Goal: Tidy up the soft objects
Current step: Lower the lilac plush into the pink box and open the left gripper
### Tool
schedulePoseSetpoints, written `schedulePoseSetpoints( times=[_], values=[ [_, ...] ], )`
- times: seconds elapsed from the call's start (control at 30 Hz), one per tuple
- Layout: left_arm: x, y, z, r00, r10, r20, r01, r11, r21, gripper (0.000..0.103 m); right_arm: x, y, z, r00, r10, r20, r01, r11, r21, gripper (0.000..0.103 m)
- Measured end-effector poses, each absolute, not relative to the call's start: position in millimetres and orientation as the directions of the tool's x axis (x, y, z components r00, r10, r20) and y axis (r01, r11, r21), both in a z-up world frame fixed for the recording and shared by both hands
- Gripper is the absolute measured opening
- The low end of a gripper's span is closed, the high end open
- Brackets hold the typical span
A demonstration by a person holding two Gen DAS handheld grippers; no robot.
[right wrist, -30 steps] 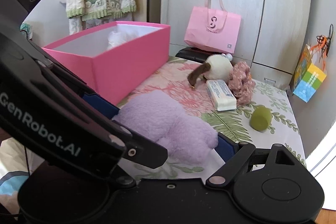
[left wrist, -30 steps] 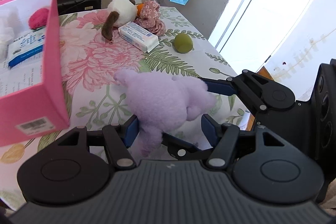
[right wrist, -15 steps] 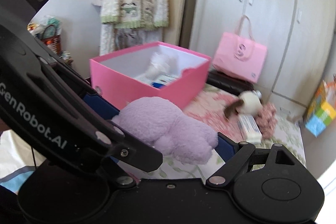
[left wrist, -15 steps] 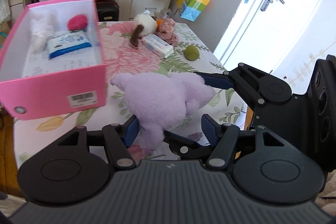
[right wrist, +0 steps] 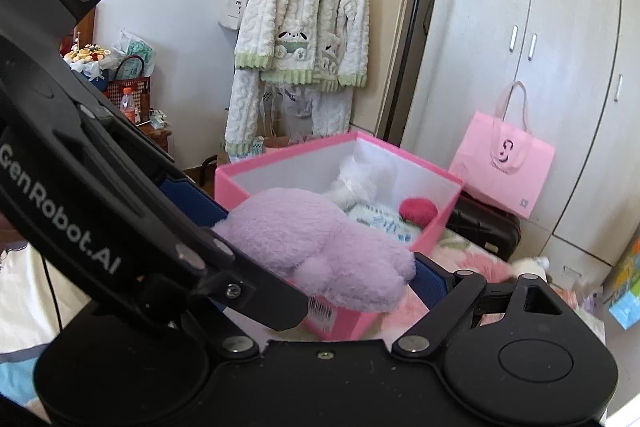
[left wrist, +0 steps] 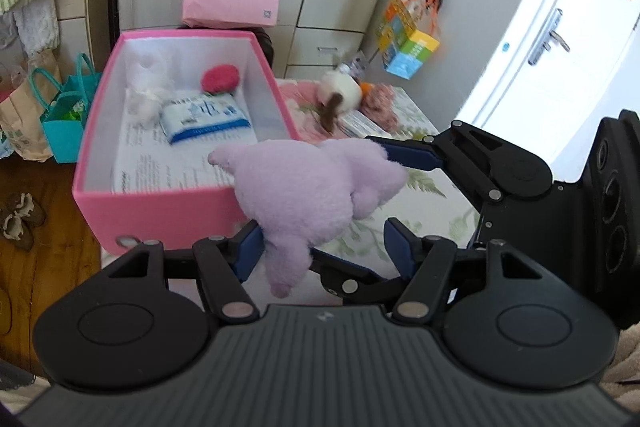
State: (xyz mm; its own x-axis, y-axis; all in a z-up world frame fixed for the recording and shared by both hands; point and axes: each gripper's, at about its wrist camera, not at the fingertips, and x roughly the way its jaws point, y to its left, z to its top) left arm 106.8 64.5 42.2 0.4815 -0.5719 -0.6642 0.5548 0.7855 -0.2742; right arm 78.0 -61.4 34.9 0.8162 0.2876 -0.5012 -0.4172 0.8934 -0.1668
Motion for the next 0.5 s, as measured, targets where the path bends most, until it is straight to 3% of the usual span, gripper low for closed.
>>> schedulePoseSetpoints(
  times=[0.5],
  values=[
    [227, 80, 37, 0.481, -0.575, -0.662, 0.497, 0.801, -0.334, 0.063, 196, -56, 39, 0.790, 0.331, -0.516, -0.460, 0.876, -0.143, 0.091]
  ],
)
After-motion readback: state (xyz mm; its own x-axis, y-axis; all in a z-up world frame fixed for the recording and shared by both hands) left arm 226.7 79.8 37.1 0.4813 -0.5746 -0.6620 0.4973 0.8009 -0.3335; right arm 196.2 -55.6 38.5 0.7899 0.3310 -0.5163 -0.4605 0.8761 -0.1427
